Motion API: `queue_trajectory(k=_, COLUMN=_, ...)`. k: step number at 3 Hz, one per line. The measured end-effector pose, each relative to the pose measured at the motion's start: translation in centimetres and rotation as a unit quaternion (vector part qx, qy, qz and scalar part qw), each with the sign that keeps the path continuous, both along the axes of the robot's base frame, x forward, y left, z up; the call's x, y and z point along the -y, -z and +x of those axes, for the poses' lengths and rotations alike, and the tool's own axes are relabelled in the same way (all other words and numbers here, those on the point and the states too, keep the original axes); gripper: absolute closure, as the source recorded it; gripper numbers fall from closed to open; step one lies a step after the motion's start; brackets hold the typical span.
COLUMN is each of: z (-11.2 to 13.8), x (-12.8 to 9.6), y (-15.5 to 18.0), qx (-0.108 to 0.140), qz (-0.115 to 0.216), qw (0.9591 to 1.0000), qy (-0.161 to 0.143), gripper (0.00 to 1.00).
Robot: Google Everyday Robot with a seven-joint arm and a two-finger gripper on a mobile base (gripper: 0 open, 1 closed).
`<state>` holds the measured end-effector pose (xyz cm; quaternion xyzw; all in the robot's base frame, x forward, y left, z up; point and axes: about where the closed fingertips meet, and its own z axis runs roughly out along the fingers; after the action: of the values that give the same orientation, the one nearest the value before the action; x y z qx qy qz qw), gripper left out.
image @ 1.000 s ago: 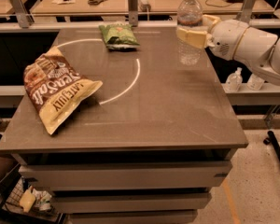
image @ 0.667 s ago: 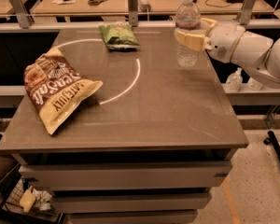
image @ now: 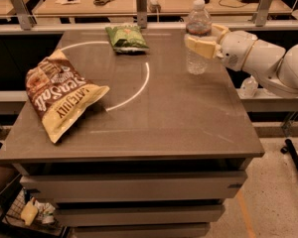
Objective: Place water bottle upright
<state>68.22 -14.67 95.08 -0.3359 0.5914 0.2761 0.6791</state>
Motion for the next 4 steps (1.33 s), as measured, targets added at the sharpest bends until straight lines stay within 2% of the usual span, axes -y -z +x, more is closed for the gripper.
queue_trajectory(k=4, z=2.0, x=-0.7, y=3.2, qx=-0.032, qz=0.021, qw=0.9991, qy=-0.02, gripper=1.0)
